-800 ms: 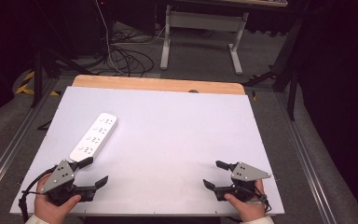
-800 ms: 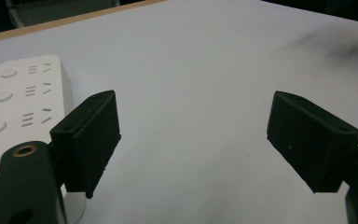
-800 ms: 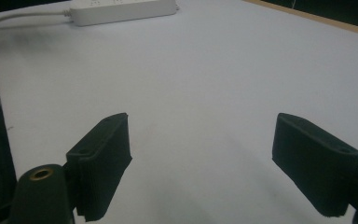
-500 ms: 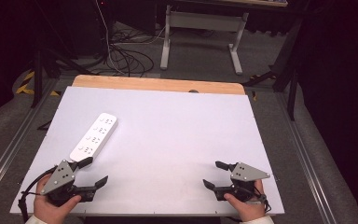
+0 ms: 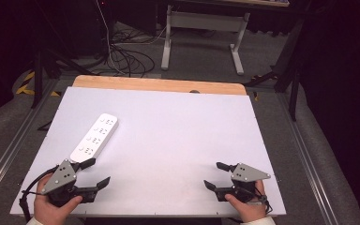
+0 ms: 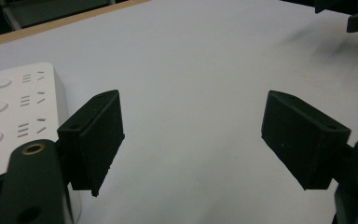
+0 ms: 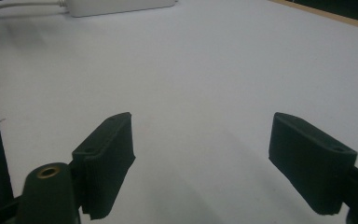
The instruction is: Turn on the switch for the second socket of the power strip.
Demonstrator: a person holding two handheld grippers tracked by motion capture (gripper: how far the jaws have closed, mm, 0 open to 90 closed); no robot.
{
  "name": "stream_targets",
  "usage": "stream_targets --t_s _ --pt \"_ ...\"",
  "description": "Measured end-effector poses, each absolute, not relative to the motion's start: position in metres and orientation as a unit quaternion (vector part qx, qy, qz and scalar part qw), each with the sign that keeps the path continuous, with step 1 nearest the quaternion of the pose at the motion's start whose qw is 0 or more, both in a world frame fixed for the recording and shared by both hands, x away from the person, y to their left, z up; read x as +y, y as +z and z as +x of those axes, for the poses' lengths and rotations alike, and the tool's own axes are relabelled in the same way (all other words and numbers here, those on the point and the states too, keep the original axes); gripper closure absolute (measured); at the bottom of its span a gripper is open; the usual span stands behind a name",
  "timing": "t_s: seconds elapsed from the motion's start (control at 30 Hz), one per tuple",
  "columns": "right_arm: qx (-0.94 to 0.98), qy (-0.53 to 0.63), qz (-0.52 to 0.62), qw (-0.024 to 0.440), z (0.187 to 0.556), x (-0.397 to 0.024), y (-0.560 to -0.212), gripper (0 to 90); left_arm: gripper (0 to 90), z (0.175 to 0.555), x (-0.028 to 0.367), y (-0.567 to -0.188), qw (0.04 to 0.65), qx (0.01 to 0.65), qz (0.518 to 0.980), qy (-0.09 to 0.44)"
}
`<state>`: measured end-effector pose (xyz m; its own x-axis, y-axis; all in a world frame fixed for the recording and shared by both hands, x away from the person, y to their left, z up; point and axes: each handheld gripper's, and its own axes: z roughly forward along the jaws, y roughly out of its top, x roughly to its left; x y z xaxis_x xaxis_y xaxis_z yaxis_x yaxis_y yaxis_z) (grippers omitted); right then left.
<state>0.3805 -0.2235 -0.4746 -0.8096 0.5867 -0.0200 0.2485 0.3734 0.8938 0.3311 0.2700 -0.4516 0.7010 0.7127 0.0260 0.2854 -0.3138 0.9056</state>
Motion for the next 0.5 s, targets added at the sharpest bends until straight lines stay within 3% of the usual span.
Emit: stream_targets --t_s 0.4,0.5 --pt "0.814 0.495 0.255 0.169 0.380 -0.223 -0.475 22.9 21.7 0.329 0.271 -0.445 0.484 0.325 0.782 0.219" --pt "0.816 0.494 0.252 0.163 0.380 -0.222 -0.476 23.9 25.3 0.330 0.271 -0.440 0.475 0.333 0.785 0.218"
